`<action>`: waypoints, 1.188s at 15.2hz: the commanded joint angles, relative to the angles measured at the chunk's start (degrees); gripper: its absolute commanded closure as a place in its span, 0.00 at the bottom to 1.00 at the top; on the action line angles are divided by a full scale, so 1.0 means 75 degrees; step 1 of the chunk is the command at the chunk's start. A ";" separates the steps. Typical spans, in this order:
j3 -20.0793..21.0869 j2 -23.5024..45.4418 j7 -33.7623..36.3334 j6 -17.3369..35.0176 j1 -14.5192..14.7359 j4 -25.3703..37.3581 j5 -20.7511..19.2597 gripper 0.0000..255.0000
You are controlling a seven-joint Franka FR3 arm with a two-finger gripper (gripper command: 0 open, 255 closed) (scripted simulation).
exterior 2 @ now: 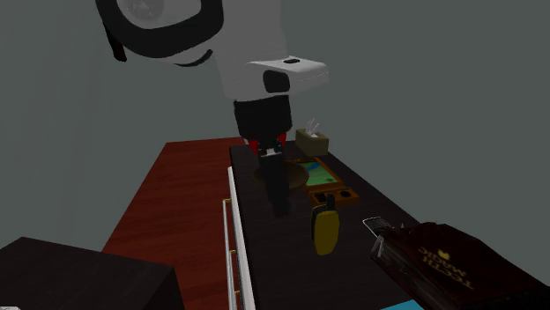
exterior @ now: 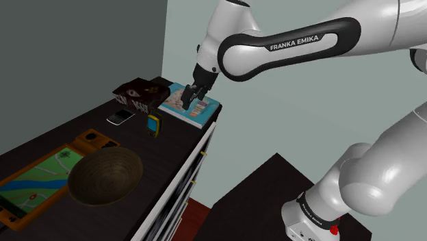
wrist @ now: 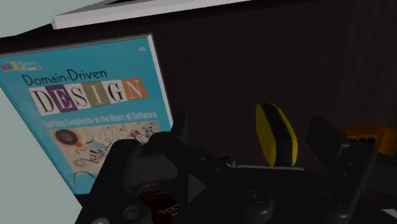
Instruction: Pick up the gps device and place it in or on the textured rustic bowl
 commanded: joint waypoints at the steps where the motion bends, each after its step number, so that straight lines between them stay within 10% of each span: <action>1: 0.0128 0.0552 0.0175 0.0180 0.0091 0.0388 -0.0301 0.00; 9: 0.0268 0.2708 0.0800 0.0545 0.0708 0.2118 -0.1597 0.00; 18: 0.0128 0.3275 0.0970 0.1081 0.0791 0.2122 -0.1863 0.00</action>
